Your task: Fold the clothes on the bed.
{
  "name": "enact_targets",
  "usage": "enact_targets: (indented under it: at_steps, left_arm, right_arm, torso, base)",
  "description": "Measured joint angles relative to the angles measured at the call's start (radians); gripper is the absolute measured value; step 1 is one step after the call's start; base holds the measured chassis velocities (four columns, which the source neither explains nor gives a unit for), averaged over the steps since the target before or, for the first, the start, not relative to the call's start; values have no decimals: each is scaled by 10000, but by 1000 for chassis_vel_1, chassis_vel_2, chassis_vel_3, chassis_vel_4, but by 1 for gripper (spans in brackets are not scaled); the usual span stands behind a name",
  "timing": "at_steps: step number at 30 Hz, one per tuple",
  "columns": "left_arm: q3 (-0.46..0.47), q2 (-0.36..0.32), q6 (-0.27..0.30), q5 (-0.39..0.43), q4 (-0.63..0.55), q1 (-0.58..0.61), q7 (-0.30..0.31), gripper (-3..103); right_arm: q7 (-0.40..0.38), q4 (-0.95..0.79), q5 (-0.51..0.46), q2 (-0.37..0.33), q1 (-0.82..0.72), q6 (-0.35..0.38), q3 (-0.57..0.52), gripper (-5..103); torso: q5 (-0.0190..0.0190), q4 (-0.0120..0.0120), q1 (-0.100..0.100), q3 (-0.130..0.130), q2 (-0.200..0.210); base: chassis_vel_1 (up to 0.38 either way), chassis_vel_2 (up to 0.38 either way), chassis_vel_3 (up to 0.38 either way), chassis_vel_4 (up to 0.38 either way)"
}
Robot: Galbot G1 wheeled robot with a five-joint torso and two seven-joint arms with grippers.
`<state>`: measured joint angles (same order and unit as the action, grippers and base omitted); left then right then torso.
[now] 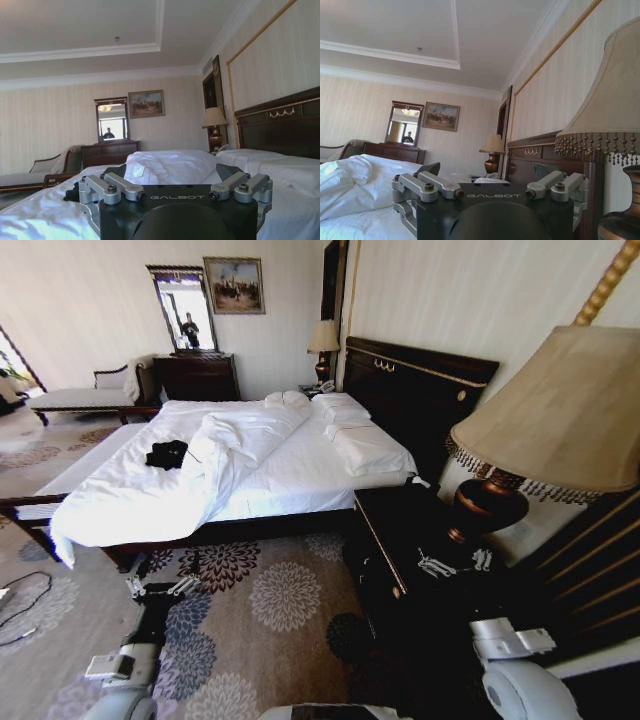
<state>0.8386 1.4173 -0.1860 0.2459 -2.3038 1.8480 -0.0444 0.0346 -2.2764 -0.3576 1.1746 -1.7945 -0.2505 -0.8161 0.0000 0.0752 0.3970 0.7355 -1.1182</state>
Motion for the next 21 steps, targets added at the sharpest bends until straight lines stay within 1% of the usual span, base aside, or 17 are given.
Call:
enact_targets:
  at_steps: [6,21]
  left_arm:
    - [-19,40,-88,-142,89,-21,-19,100]
    - [-81,133,-251,-420,344,-97,-25,100]
  right_arm:
    - [-3,12,2,7,2,-16,8,100]
    - [-40,66,44,60,13,-57,23,100]
  torso:
    - [0,0,29,38,-69]
    - [0,0,32,42,-72]
  base:
    - [0,0,0,0]
    - [0,0,0,0]
